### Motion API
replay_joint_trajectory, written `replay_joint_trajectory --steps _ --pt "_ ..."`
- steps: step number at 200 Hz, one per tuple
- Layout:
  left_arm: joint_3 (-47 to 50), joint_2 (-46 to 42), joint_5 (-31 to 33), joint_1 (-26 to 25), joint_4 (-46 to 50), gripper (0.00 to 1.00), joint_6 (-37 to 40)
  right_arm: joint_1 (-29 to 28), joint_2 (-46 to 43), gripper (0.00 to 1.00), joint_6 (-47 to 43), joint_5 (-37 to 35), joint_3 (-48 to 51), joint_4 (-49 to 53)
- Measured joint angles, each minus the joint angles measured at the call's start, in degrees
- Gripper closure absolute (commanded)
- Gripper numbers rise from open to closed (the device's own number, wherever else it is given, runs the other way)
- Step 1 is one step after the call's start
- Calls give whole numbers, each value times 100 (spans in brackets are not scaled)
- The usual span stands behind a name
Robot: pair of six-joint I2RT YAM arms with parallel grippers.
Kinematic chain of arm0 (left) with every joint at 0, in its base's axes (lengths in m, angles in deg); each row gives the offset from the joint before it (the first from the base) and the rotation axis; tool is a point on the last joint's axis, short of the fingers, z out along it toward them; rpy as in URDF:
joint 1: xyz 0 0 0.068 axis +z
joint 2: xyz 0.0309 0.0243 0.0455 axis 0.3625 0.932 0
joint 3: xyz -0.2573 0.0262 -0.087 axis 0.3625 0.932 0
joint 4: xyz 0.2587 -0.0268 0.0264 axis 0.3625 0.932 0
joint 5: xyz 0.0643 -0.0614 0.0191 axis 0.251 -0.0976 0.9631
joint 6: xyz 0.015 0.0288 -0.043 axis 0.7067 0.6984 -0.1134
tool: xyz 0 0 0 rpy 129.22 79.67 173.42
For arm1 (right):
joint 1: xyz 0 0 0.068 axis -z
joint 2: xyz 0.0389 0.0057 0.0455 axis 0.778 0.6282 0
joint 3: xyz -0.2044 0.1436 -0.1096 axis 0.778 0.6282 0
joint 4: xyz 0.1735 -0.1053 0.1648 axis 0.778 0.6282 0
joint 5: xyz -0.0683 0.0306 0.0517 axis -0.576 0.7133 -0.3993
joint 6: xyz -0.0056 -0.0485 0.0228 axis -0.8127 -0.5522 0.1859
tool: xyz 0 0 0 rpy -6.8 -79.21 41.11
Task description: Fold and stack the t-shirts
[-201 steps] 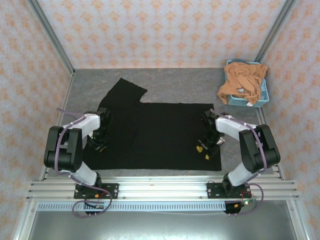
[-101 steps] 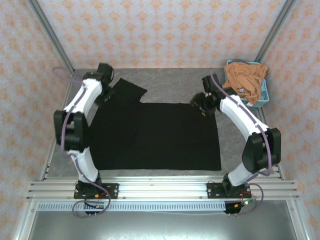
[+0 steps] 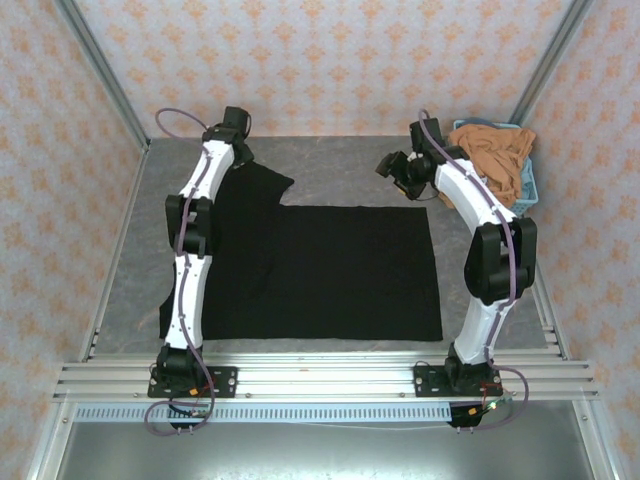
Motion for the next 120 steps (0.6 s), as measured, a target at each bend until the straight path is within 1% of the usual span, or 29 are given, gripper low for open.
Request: replay_joint_trajectory --steps 16,46,87,105,120 --pt "-236 199 7 17 -238 34 55 -11 -13 32 2 90 76 -94" --pt "-789 651 22 50 -605 30 138 -11 -254 32 4 190 573 -177" --pt "-970 1019 -98 68 -688 30 79 35 -566 32 4 258 866 -199" --pt "-1054 1021 -374 61 -669 33 -7 66 -625 32 4 278 870 -240" --pt "-1060 1029 -422 48 -627 36 -20 81 -632 32 4 280 872 -302"
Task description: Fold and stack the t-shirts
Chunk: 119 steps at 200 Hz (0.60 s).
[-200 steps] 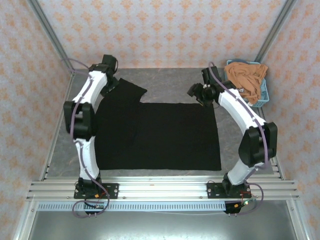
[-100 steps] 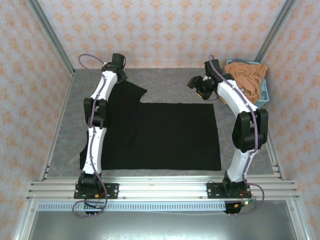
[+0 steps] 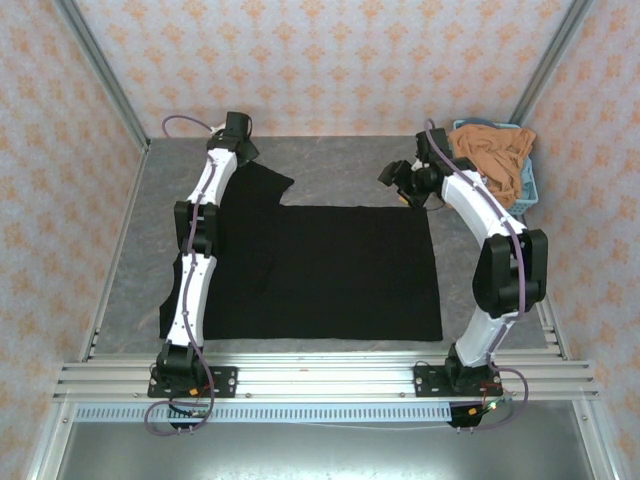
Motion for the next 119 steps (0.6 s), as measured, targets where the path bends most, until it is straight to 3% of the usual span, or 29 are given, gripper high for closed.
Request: replay_joint_trajectory --steps 39,119 --pt "-61 0 -11 -46 317 47 103 0 -2 32 44 17 94 -111" --pt "22 -111 616 -212 1113 100 332 0 -17 33 81 -24 341 -190"
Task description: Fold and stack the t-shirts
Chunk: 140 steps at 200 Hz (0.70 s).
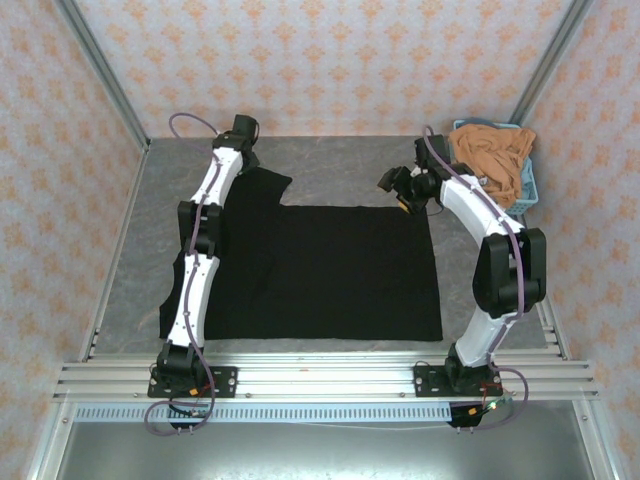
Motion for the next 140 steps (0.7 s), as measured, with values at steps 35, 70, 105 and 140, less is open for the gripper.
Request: replay_joint_trajectory --steps 35,70,105,140 --pt "129 -197 -4 -199 472 100 15 22 -59 41 68 -855 -4 240" --pt "605 -636 -83 -306 566 100 13 166 240 48 284 -2055 -280 789" --pt "942 -1257 -216 -256 564 100 -31 208 1121 46 391 -2815 -970 1012" --pt "1086 -1641 -374 -184 522 100 -33 208 1932 46 393 -3053 -1412 1174"
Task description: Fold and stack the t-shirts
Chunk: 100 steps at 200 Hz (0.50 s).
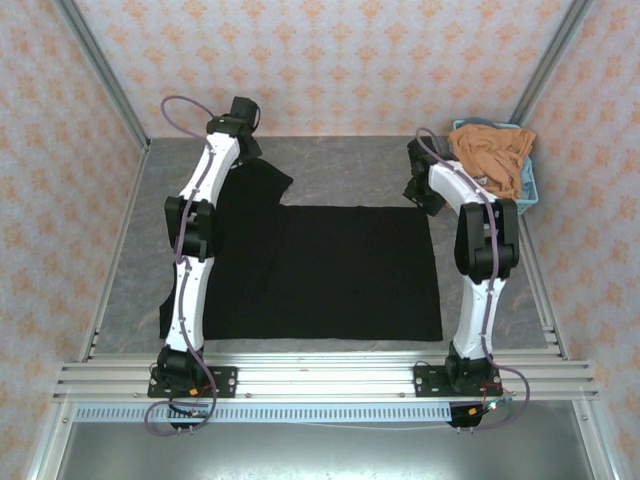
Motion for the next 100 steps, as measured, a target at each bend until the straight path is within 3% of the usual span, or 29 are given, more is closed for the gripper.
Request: replay_joint_trajectory --steps 100 --pt "269 -90 -330 39 -15 100 -11 151 730 59 24 -42 -356 63"
